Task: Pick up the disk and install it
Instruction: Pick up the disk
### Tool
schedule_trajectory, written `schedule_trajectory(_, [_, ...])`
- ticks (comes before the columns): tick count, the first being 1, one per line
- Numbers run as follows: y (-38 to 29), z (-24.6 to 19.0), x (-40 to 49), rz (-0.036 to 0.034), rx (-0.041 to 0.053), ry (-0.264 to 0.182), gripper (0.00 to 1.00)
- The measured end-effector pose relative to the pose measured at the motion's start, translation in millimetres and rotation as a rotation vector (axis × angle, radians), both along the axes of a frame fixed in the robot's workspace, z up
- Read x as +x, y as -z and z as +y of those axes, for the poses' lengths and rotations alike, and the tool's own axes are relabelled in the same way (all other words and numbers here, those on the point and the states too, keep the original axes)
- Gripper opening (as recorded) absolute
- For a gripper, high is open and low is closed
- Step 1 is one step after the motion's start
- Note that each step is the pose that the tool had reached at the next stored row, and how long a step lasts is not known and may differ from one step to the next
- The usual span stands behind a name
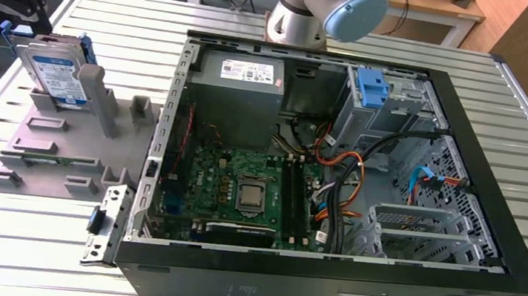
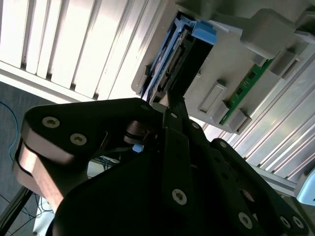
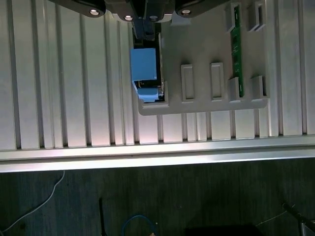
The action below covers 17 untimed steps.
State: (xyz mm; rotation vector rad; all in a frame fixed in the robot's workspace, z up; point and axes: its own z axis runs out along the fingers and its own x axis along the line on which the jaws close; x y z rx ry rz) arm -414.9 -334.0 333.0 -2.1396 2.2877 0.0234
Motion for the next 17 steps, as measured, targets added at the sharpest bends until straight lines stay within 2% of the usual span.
schedule_trajectory(9, [0.1,-2.1,0.3,0.0003,0.0015,0.000,0.11])
schedule_trajectory(17, [0.1,-2.2,0.7,0.0008,0.0018,0.000,0.11])
